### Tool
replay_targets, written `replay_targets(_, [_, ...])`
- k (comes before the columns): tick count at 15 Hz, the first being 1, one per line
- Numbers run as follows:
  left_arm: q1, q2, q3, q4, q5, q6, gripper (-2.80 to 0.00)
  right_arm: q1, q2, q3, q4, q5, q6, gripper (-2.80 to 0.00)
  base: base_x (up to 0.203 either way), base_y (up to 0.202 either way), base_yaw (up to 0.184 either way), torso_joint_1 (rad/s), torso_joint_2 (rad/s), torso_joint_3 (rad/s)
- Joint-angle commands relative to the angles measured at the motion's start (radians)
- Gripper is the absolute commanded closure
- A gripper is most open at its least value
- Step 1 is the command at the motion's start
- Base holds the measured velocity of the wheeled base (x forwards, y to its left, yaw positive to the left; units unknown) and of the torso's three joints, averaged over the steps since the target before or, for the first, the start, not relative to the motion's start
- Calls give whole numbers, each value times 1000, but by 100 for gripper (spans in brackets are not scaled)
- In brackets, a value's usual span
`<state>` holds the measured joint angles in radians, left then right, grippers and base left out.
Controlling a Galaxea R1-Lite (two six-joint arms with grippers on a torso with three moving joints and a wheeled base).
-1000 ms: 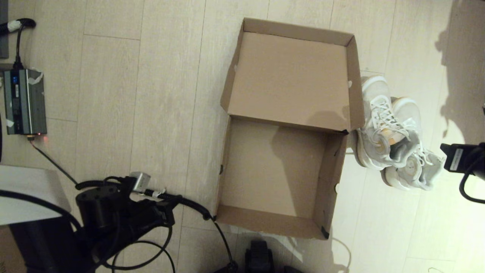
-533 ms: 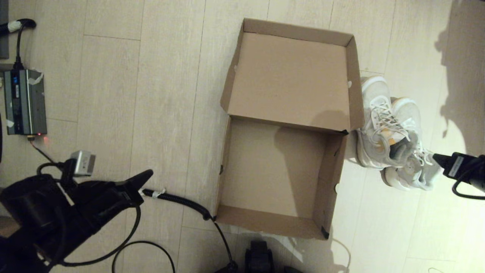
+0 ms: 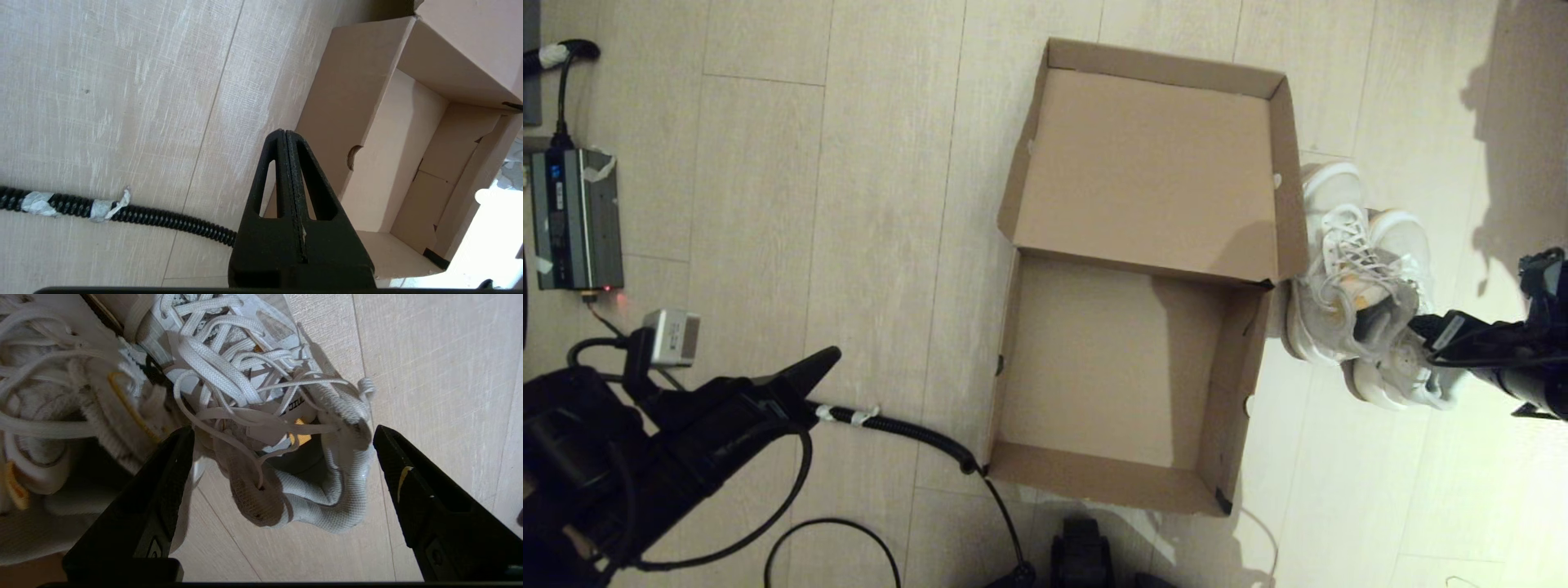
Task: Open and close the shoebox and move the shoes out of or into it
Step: Put the shoes into the shoe box
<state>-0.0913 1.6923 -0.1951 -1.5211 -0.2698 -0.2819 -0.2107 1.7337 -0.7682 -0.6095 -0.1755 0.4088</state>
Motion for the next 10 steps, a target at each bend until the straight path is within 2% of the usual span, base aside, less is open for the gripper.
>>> replay_targets(1, [-1, -3, 3, -9, -2, -2, 0, 1, 5, -4, -1, 4, 8, -280, 0, 0, 0, 0, 0, 0])
replay_targets(7, [1, -31, 20, -9, 1, -2, 0, 4, -201, 1, 176, 15, 10, -280, 0, 0, 0, 0, 0, 0])
replay_targets(10, [1, -49, 40, -9, 1, -2, 0, 24, -165, 53, 178, 24, 19, -280, 0, 0, 0, 0, 0, 0])
